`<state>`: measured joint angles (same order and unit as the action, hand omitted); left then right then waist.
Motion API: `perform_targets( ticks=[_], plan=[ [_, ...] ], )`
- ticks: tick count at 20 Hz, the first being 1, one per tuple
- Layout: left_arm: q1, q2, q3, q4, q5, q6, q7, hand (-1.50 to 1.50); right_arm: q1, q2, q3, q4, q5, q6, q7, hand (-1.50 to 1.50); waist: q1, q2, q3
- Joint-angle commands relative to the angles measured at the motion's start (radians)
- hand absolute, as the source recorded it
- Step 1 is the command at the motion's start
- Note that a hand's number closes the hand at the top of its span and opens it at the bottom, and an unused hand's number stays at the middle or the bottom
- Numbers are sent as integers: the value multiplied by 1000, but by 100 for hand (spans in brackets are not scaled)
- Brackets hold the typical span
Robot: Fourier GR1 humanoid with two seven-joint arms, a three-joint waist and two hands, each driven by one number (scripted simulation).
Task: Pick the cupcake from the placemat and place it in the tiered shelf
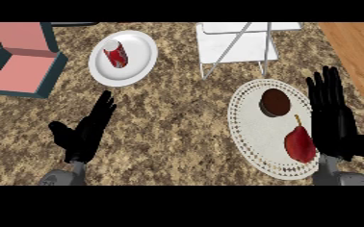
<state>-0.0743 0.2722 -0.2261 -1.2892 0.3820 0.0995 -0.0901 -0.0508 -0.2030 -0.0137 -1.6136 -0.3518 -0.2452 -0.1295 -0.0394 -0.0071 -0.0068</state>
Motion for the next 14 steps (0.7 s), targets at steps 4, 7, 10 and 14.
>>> perform_targets(
  ticks=[4,7,10,14],
  plan=[
    [-103,46,-33,-49,-153,73,-17,0,-178,-266,-78,147,-50,219,164,-150,61,11,9],
    [-109,50,-27,-32,-140,48,-28,0,-160,60,-159,165,-383,175,156,-150,40,7,51],
    [-150,69,-38,-59,-177,61,-23,0,-76,-410,-80,265,199,105,103,150,52,39,-3],
    [-185,63,-59,-71,-210,81,36,0,-185,-242,-180,548,193,-54,-141,-150,80,23,12]
  ],
)
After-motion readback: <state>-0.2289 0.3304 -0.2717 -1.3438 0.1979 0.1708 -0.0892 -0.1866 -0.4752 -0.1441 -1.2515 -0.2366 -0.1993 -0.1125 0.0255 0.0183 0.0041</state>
